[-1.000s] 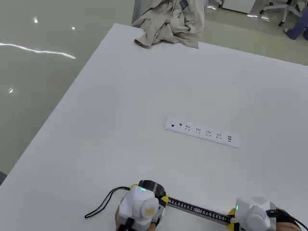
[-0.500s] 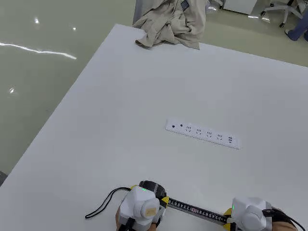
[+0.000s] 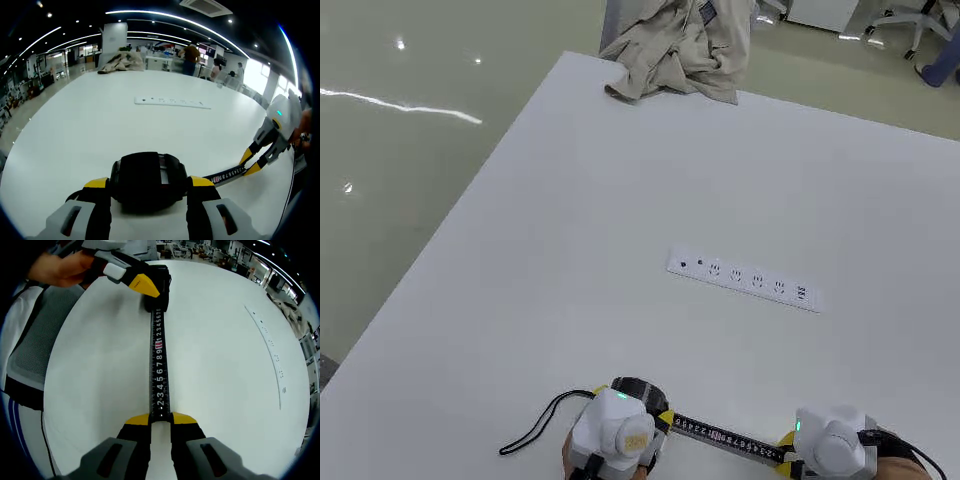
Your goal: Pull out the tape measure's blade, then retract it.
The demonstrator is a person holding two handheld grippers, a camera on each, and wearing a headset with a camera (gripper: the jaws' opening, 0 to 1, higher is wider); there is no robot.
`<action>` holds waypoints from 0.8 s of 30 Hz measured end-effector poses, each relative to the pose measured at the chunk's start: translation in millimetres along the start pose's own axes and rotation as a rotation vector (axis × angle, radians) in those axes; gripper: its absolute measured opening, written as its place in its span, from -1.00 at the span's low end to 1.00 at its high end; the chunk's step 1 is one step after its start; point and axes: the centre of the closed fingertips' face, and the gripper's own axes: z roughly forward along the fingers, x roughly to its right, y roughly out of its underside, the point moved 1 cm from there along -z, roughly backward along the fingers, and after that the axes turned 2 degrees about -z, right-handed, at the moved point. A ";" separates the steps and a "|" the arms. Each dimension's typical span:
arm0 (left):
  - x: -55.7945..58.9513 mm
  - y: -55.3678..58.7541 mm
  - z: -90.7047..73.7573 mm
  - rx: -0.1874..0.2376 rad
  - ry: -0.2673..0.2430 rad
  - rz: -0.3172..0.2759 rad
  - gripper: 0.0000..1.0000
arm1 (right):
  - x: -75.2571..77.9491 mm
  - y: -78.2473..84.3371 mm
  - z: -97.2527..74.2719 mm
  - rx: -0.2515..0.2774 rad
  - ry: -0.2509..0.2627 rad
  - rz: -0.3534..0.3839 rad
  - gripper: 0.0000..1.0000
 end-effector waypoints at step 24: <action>0.3 -0.5 -0.1 -0.003 0.001 0.006 0.16 | 0.6 -14.6 6.9 0.010 -0.021 0.029 -0.73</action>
